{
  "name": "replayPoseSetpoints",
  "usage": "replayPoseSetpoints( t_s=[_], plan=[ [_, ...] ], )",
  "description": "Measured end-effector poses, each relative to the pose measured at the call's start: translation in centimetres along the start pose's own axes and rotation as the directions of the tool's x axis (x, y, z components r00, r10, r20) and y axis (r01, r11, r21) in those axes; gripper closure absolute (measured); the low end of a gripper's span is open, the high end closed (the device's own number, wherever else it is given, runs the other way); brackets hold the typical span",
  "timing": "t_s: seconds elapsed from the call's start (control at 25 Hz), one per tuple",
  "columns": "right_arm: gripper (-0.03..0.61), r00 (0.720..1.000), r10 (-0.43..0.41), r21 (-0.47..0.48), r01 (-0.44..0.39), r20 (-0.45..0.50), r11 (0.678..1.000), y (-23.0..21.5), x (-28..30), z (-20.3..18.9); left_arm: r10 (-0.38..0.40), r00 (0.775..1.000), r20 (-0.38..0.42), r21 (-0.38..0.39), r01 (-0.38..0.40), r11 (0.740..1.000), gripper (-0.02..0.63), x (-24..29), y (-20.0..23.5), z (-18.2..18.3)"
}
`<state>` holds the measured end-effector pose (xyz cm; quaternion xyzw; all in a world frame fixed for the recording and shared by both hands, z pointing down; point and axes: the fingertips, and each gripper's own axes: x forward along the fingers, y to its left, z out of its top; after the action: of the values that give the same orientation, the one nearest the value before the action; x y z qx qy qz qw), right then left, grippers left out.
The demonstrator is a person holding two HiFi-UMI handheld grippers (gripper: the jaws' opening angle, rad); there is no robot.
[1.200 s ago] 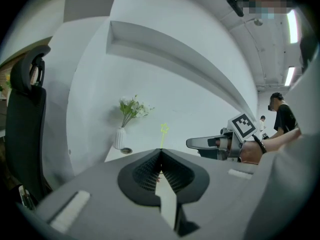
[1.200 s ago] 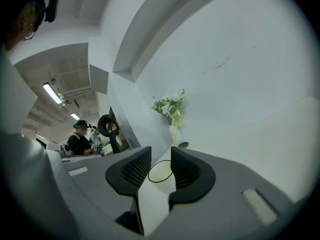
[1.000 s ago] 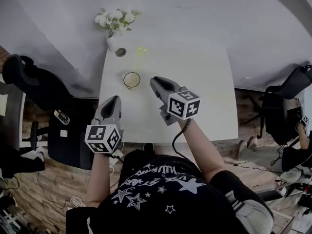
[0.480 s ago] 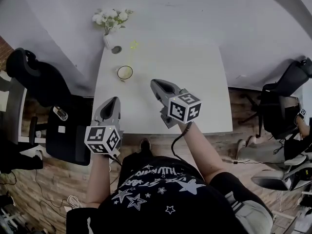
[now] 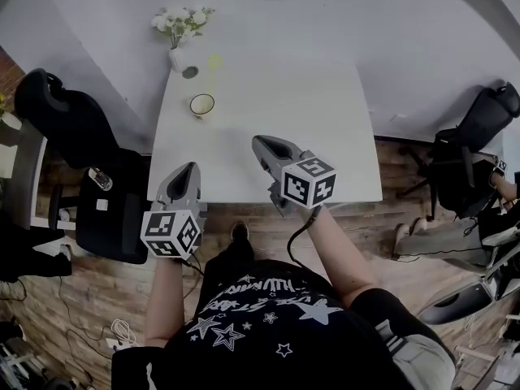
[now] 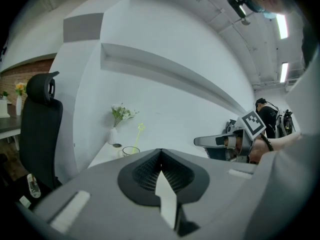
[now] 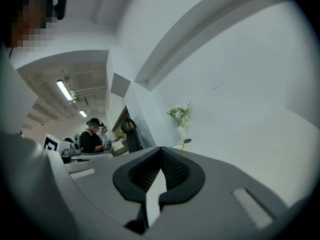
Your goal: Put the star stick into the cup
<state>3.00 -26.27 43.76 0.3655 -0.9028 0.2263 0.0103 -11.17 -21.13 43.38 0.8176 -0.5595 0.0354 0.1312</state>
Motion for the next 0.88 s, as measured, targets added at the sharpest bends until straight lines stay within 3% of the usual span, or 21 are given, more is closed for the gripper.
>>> replayPoseSetpoints(
  t_s=[0.88],
  plan=[
    [0.565, 0.999, -0.02, -0.026, 0.019, -0.035, 0.999, 3.5, -7.9, -3.6, -0.002, 1.0, 0.005, -0.014, 0.002, 1.0, 0.611, -6.8, -5.2, -2.7]
  ],
)
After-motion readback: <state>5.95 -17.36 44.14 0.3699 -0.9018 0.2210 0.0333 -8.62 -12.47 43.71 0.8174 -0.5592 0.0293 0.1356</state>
